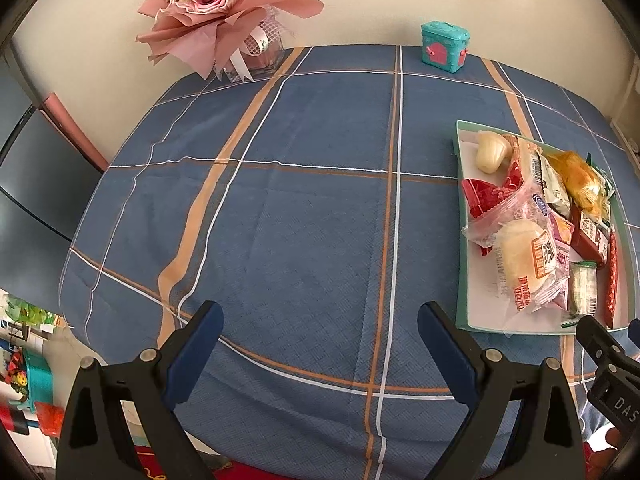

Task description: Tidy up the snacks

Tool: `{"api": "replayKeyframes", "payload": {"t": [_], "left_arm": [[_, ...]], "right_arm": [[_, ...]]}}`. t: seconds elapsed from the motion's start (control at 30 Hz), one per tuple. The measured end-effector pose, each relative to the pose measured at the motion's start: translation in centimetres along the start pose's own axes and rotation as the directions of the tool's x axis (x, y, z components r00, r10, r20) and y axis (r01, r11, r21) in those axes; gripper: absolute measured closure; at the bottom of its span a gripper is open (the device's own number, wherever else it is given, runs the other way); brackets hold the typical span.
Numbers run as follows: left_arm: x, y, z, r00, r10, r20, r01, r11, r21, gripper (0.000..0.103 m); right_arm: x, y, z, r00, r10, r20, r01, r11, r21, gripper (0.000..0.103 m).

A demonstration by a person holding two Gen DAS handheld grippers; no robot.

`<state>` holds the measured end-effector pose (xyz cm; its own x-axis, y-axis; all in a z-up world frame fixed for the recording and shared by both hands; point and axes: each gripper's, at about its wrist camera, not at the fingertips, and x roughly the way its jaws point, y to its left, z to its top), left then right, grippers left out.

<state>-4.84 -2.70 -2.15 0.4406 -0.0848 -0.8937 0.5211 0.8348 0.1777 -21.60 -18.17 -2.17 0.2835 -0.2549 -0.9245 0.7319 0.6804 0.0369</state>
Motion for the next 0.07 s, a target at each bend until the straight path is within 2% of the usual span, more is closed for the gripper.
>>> {"api": "replayKeyframes", "payload": {"t": [0.07], "left_arm": [[-0.03,0.04,0.02,1.000,-0.002,0.002,0.002,1.000,0.002,0.005]], "right_arm": [[0.00,-0.01,0.00,1.000,0.000,0.000,0.000,1.000,-0.001,0.000]]}}
